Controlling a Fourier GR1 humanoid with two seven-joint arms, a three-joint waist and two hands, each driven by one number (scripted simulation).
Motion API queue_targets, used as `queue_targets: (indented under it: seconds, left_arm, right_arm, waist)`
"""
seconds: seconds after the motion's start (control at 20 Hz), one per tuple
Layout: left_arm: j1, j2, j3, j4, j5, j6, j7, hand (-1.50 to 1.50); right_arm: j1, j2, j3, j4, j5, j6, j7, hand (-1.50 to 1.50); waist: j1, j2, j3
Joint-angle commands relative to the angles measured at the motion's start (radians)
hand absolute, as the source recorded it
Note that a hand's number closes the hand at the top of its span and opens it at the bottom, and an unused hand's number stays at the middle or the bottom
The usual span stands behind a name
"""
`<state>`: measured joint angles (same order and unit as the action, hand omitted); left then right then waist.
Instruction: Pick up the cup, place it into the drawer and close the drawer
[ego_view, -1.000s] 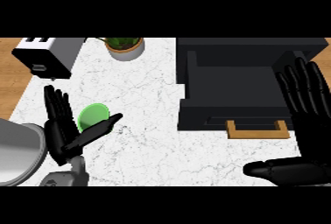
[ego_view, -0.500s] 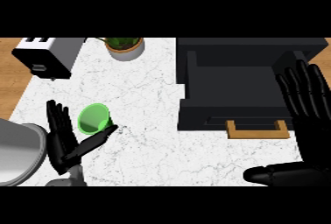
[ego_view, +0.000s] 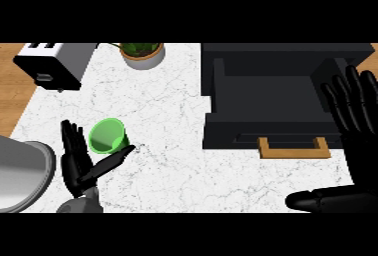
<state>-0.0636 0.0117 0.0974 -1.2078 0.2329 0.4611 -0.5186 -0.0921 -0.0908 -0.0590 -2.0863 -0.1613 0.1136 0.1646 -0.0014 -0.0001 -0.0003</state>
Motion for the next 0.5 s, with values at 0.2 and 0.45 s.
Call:
queue_targets:
  seconds: [0.2, 0.45]
  left_arm:
    - [-0.024, -0.011, 0.069, 0.154, 0.051, -0.048, -0.152, -1.50]
    - [-0.154, 0.034, 0.145, 0.377, 0.089, -0.110, -0.204, -1.50]
  right_arm:
    - [-0.026, -0.004, 0.029, -0.013, 0.032, -0.005, 0.039, -1.50]
    - [0.009, 0.011, 0.012, 0.081, 0.018, 0.042, -0.081, -1.50]
  waist:
    - [0.001, 0.000, 0.000]
    - [-0.002, 0.002, 0.000]
